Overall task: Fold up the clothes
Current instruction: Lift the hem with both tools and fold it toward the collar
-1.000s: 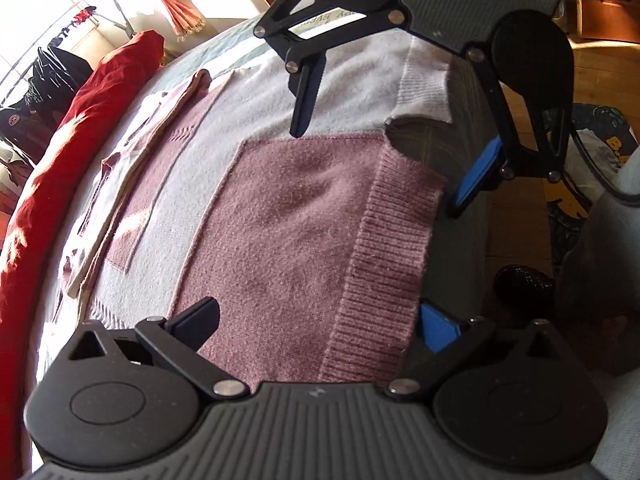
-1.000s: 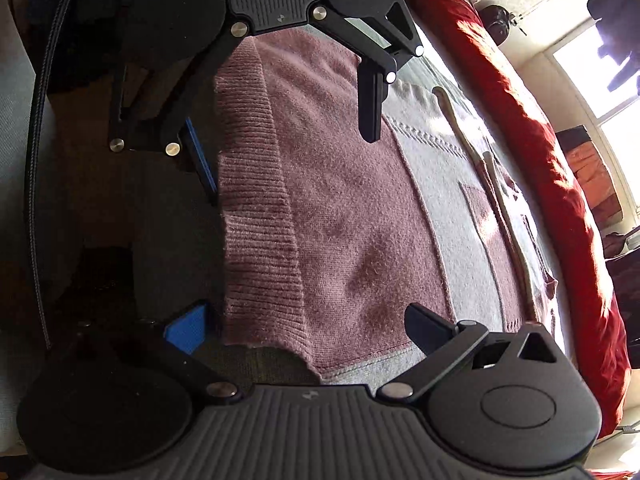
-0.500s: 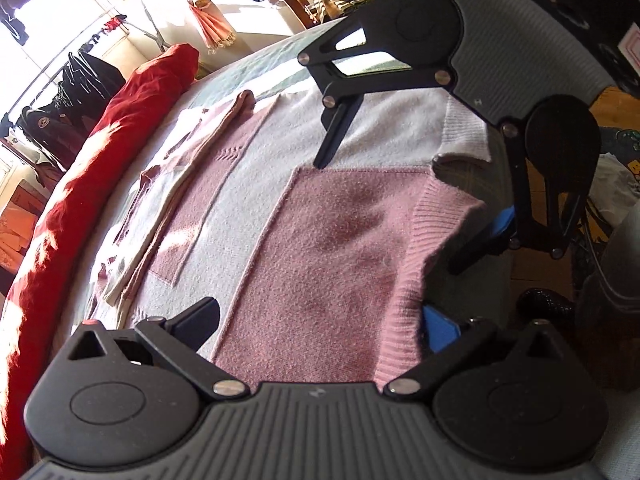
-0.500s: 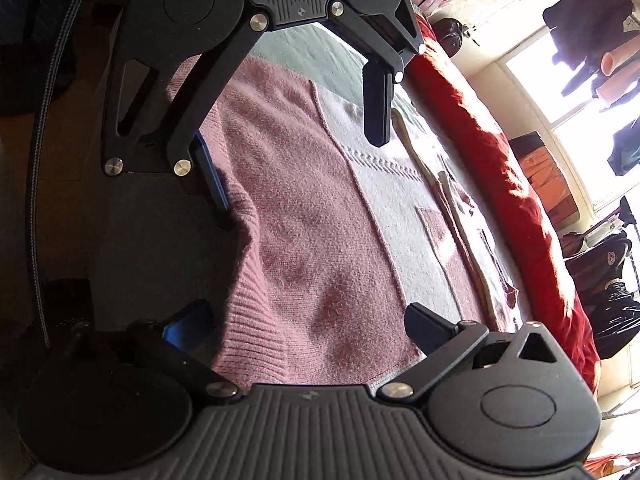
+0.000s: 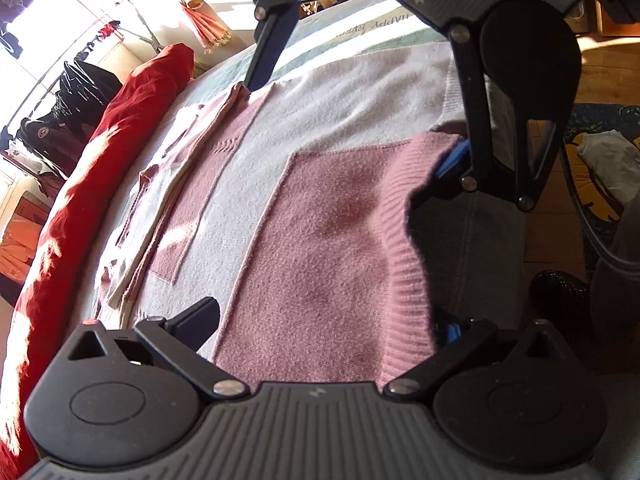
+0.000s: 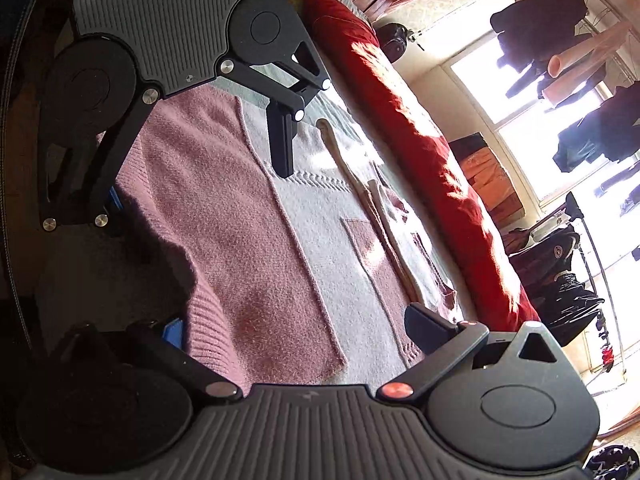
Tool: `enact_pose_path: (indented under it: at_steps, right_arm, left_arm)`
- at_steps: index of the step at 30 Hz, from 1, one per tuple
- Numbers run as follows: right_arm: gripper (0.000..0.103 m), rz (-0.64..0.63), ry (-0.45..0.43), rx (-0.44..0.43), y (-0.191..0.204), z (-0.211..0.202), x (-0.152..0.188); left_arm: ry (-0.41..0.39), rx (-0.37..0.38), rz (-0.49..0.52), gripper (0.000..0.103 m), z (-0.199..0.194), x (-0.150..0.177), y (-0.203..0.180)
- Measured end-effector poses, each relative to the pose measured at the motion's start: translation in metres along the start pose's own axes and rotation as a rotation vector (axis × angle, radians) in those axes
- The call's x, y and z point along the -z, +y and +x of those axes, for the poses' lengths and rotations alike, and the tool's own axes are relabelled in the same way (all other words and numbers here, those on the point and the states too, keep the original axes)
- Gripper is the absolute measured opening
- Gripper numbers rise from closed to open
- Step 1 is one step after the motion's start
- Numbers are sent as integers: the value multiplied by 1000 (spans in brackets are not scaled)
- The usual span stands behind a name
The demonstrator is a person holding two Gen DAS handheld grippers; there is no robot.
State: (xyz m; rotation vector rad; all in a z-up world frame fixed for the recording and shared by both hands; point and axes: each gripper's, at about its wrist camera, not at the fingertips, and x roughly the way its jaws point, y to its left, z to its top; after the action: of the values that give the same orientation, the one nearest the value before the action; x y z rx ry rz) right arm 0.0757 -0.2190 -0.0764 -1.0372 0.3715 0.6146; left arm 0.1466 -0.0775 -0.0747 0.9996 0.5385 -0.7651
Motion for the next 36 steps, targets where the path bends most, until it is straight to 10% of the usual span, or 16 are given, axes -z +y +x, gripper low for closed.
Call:
enact_pose_path:
  at_steps: [23, 36]
  right_arm:
    - [103, 86, 389, 137, 7, 7, 58]
    - [103, -29, 350, 154, 3, 8, 70]
  left_arm:
    - [27, -29, -91, 102, -11, 7, 18]
    - [109, -62, -25, 102, -9, 27, -2]
